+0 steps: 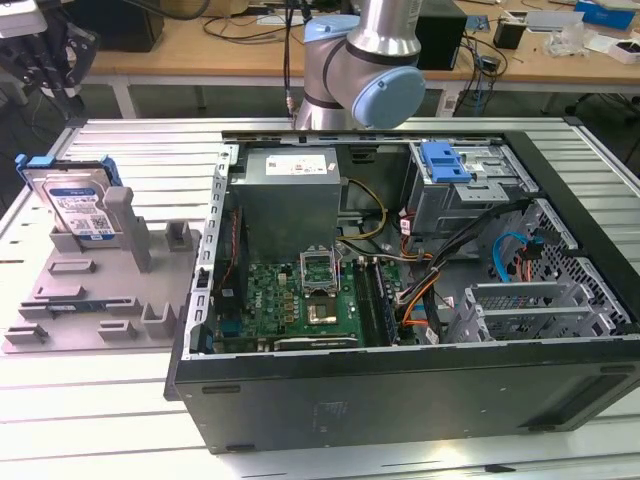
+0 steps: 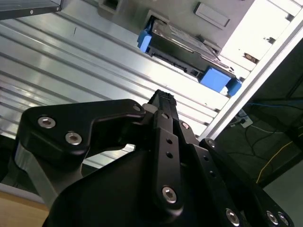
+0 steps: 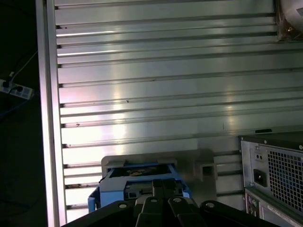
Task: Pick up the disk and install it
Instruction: 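Pick up the disk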
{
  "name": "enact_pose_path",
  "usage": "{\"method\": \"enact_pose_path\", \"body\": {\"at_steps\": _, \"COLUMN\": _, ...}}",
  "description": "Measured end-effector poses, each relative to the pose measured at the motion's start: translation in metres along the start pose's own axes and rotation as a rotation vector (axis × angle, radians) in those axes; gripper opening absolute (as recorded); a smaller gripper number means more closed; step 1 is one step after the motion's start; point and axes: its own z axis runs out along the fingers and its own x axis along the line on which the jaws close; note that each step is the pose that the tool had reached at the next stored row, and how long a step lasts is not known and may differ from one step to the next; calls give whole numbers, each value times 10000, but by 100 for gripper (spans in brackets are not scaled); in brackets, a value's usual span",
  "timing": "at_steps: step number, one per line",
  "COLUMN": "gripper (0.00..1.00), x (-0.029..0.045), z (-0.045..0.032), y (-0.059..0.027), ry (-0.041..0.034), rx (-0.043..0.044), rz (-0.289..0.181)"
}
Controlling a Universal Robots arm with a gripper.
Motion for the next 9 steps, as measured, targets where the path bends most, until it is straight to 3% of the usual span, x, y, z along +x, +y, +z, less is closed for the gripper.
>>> {"method": "enact_pose_path", "body": {"at_steps": 9, "gripper": 11, "x": 1, "z": 0, "y": 0, "ry": 0, "rx": 3, "rz": 0}}
